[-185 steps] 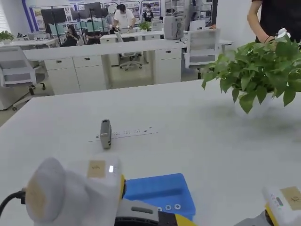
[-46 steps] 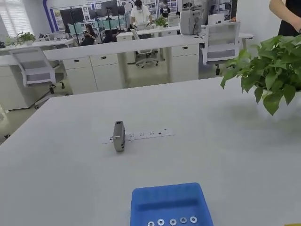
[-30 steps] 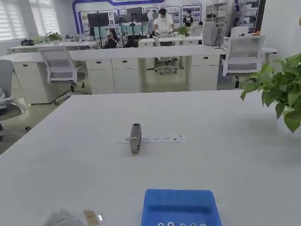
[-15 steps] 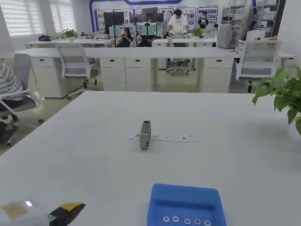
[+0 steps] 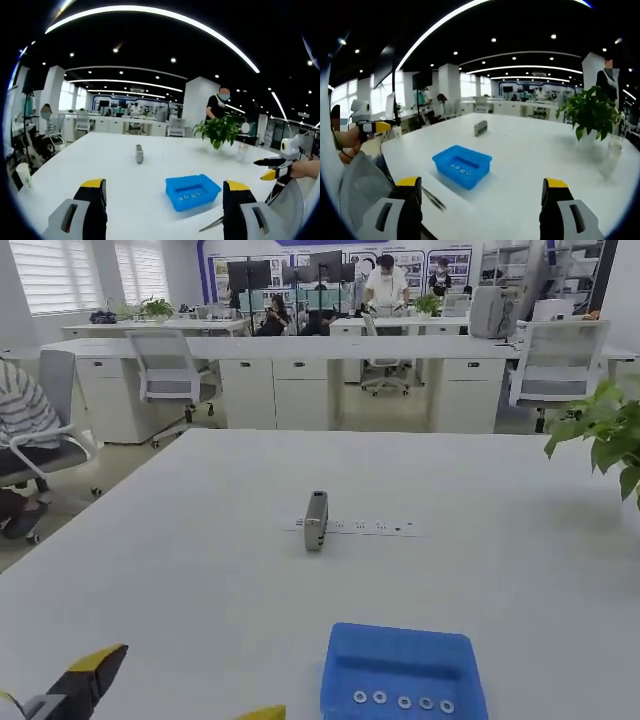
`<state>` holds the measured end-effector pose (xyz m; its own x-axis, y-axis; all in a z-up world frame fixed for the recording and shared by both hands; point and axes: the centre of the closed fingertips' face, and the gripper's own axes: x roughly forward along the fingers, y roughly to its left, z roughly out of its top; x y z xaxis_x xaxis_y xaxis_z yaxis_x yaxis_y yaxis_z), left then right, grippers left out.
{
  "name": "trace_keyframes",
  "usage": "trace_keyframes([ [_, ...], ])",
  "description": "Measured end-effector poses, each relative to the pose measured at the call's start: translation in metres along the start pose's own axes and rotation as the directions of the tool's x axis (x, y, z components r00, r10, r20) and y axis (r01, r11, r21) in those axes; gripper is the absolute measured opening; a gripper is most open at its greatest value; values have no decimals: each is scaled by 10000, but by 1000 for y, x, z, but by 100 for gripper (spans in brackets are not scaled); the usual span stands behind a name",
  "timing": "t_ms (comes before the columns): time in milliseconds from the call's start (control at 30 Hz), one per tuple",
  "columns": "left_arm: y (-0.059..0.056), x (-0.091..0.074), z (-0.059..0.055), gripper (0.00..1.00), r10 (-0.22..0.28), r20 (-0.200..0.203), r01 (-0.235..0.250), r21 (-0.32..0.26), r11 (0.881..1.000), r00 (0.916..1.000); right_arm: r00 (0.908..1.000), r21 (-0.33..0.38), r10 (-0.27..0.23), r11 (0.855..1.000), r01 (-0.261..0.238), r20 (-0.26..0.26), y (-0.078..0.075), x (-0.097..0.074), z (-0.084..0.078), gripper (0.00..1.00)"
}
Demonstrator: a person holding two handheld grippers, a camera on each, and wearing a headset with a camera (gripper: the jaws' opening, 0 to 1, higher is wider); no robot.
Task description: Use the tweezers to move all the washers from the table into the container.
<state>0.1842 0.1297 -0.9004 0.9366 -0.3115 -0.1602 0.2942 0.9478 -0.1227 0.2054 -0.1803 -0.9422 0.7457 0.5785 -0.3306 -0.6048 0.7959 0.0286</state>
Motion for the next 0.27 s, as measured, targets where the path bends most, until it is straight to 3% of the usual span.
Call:
trace_keyframes([
  [267,-5,3,-4,99,-157,-149,156,-19,9999,9998,9999,13,66,10000,-66,-82,-1,7,0,99],
])
